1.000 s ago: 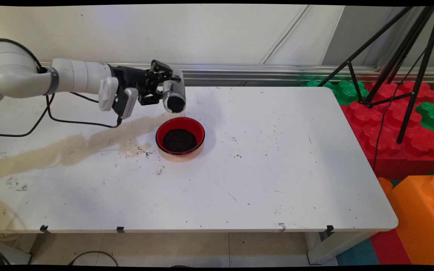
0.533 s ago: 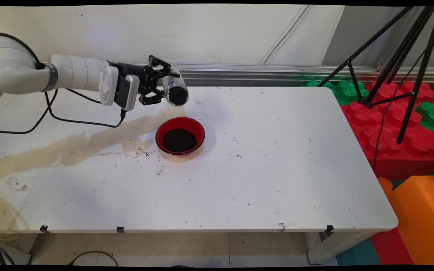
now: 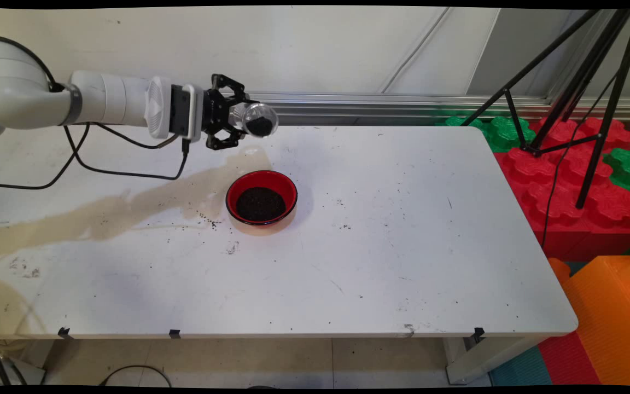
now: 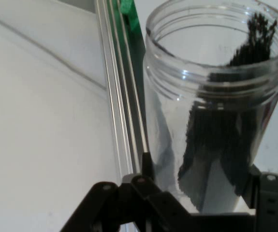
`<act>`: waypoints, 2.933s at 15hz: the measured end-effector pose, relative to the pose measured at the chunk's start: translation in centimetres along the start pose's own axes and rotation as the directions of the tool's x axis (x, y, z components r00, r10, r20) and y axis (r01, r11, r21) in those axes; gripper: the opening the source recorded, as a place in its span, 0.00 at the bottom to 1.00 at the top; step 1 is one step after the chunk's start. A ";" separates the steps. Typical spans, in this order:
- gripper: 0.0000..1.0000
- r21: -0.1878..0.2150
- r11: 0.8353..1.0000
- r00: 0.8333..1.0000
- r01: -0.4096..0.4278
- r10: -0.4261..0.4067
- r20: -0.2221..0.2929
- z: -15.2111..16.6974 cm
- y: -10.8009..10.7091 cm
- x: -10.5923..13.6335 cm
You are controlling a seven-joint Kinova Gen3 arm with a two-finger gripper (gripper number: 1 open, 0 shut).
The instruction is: Pour the black seasoning powder in the red bowl, then place the picked object on the table
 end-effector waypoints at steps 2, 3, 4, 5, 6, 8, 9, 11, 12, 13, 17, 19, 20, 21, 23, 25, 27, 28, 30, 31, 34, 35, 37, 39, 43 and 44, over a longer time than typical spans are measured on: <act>0.00 0.003 0.997 0.997 0.076 -0.076 0.000 0.0 -0.3 0.1; 0.00 0.005 0.993 0.993 0.120 -0.120 -0.001 0.0 -0.6 0.1; 0.00 0.008 0.989 0.989 0.151 -0.151 -0.002 0.0 -0.7 0.1; 0.00 0.012 0.981 0.981 0.194 -0.194 -0.002 0.0 -0.9 0.0; 0.00 0.015 0.975 0.975 0.223 -0.223 -0.003 0.0 -1.1 0.0; 0.00 0.026 0.950 0.950 0.312 -0.312 -0.007 0.0 -1.5 -0.2; 0.00 0.032 0.934 0.934 0.356 -0.356 -0.009 0.0 -1.8 -0.4; 0.00 0.039 0.908 0.909 0.418 -0.417 -0.012 0.0 -2.0 -0.7; 0.00 0.041 0.888 0.889 0.458 -0.457 -0.014 0.0 -2.1 -0.9; 0.00 0.043 0.869 0.870 0.492 -0.492 -0.015 0.0 -2.2 -1.2; 0.00 0.042 0.802 0.803 0.595 -0.595 -0.015 0.2 -2.0 -2.2; 0.00 0.037 0.770 0.770 0.637 -0.637 -0.014 0.4 -1.8 -2.8; 0.00 0.034 0.757 0.758 0.653 -0.652 -0.014 0.4 -1.7 -3.0; 0.00 0.029 0.739 0.739 0.673 -0.673 -0.015 0.5 -1.5 -3.4; 0.00 0.016 0.698 0.698 0.716 -0.716 -0.018 0.8 -1.0 -4.2; 0.00 0.008 0.667 0.667 0.745 -0.745 -0.021 0.9 -0.7 -4.8; 0.00 0.001 0.634 0.633 0.774 -0.773 -0.026 1.1 -0.4 -5.4; 0.00 -0.002 0.614 0.614 0.789 -0.789 -0.029 1.3 -0.3 -5.8; 0.00 -0.005 0.583 0.583 0.812 -0.812 -0.032 1.5 0.1 -6.5; 0.00 -0.006 0.572 0.572 0.820 -0.820 -0.034 1.6 0.2 -6.7; 0.00 -0.010 0.530 0.530 0.848 -0.847 -0.034 2.1 0.8 -7.7; 0.00 -0.011 0.521 0.521 0.853 -0.853 -0.034 2.2 0.9 -7.9; 0.00 -0.016 0.502 0.501 0.865 -0.865 -0.031 2.5 1.4 -8.4; 0.00 -0.018 0.486 0.485 0.874 -0.874 -0.027 2.8 1.8 -8.8; 0.00 -0.023 0.463 0.463 0.886 -0.886 -0.018 3.3 2.7 -9.7; 0.00 -0.025 0.461 0.460 0.887 -0.888 -0.015 3.4 3.0 -10.0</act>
